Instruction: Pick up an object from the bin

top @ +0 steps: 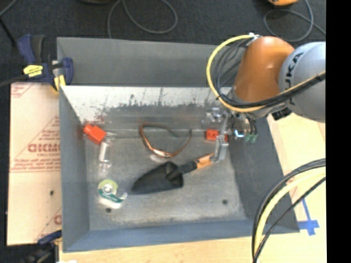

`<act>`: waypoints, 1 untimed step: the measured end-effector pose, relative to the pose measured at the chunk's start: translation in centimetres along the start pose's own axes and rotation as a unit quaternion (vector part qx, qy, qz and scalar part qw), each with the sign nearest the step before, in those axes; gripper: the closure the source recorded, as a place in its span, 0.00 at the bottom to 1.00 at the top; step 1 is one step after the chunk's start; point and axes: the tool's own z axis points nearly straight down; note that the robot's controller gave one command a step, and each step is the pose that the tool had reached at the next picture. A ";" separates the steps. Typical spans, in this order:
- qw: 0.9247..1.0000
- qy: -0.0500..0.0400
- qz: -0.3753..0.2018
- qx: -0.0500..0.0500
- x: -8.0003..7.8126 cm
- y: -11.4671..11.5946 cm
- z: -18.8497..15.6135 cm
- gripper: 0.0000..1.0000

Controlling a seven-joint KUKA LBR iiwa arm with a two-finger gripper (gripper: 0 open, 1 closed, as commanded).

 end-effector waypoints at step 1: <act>1.000 -0.004 0.000 0.000 -0.2 0.0 -0.5 0.00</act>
Offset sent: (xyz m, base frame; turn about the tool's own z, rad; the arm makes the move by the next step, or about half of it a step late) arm -0.0295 0.0644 -0.0729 -0.2313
